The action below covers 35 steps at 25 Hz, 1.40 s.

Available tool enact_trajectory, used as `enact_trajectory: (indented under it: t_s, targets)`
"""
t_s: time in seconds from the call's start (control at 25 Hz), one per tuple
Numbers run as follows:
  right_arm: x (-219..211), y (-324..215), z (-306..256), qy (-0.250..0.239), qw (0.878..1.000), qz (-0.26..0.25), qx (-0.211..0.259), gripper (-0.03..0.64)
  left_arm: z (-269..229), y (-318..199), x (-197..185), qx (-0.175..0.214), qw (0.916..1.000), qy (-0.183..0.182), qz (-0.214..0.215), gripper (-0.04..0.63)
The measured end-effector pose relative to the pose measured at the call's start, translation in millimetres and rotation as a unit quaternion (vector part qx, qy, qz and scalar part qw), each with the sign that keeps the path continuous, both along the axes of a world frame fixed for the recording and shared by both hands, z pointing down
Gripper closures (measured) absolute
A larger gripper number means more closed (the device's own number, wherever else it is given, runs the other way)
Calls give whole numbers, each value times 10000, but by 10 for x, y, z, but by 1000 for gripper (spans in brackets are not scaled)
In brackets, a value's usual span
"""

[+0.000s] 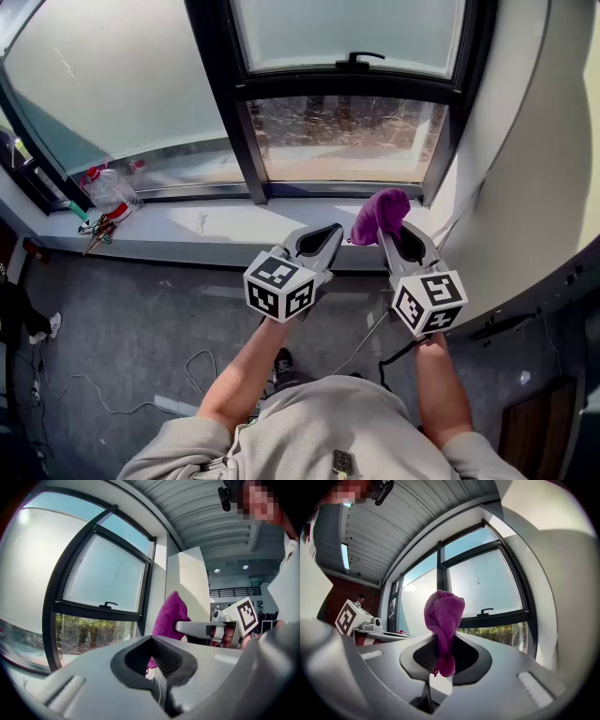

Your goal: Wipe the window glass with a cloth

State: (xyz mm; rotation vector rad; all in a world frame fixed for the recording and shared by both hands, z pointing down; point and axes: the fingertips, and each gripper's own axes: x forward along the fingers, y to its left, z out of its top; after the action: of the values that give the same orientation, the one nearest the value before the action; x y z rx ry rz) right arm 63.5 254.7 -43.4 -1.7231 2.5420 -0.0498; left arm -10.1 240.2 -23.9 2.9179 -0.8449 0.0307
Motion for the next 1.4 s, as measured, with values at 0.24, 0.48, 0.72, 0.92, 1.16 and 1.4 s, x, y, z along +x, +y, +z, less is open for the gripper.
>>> enact_trajectory:
  t_s: [0.24, 0.48, 0.72, 0.92, 1.16, 1.4]
  targets:
    - [55, 4, -10, -22, 10000, -8, -4, 538, -9, 19, 71, -7, 10000, -5, 9, 594]
    - [80, 5, 3, -1, 10000, 71, -30, 537, -5, 39, 75, 11, 10000, -36, -7, 594]
    - [104, 14, 3, -44, 10000, 40, 11, 536, -8, 45, 99, 32, 10000, -48, -24, 594]
    - [172, 5, 0, -82, 10000, 23, 34, 537, -10, 39, 160, 34, 9999, -92, -29, 594]
    - [371, -30, -40, -193, 9997, -45, 105, 537, -9, 23, 340, 33, 9997, -222, -87, 594]
    - [499, -190, -39, -212, 9994, -251, 70, 537, 19, -167, 457, 3, 9990, -352, -285, 594]
